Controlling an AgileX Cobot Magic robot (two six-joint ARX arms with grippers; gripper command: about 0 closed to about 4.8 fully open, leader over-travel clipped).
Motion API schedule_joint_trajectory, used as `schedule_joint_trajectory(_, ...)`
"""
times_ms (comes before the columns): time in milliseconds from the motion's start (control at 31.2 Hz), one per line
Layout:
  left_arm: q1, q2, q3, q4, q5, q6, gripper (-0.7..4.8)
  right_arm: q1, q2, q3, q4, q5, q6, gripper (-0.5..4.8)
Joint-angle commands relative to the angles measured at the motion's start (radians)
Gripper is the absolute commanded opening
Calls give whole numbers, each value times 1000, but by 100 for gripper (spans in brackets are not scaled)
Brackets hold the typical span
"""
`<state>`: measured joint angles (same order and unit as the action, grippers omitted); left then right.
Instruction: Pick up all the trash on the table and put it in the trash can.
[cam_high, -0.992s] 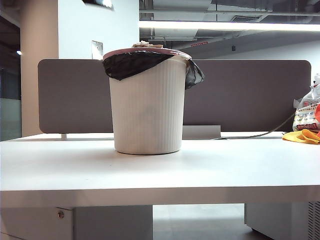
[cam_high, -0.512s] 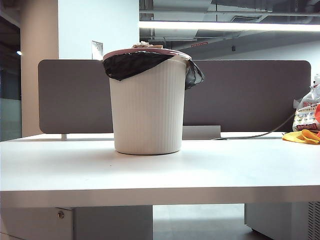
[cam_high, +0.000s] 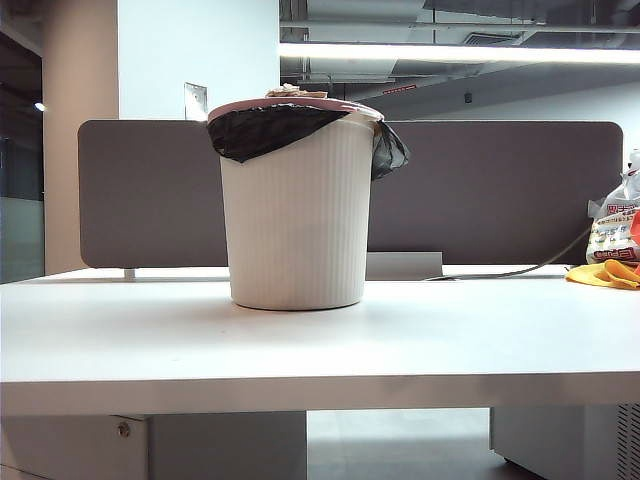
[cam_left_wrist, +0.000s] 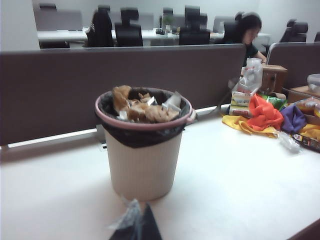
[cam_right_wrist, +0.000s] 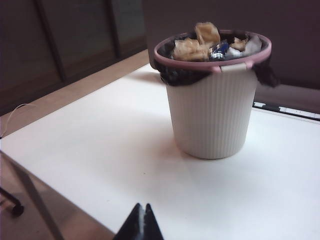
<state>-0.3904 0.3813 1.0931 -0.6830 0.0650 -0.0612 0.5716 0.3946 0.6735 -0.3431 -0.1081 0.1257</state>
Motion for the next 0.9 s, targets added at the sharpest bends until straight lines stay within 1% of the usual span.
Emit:
schedule_joint_trajectory(32, 2, -76, -182, 118, 19, -56, -6, 1, 2, -105, 140, -3, 5, -4)
schedule_joint_trajectory(96, 1, -101, -294, 193, 35, -106, -6, 1, 6, -161, 182, -3, 5, -5)
schedule_joint_trajectory(128, 2, -107, -343, 230, 35, -118, -6, 1, 6, -193, 200, -1, 5, -5)
schedule_joint_trajectory(288, 2, -86, -570, 441, 42, -139, -6, 1, 6, -311, 254, 6, -3, -4)
schedule_joint_trajectory(320, 1, -77, -616, 490, 45, -140, -6, 1, 5, -337, 269, 17, -11, -4)
schedule_joint_trajectory(448, 1, -53, -758, 615, 44, -142, -6, 1, 5, -408, 301, 72, -18, -5)
schedule_joint_trajectory(544, 1, -52, -848, 667, 44, -141, -6, 1, 5, -457, 319, 116, -18, -5)
schedule_joint_trajectory(736, 1, -55, -971, 725, 42, -132, -6, 1, 5, -531, 325, 121, -17, -5)
schedule_joint_trajectory(896, 1, -55, -1026, 735, -39, -117, -6, 1, 5, -584, 333, 121, -16, -5)
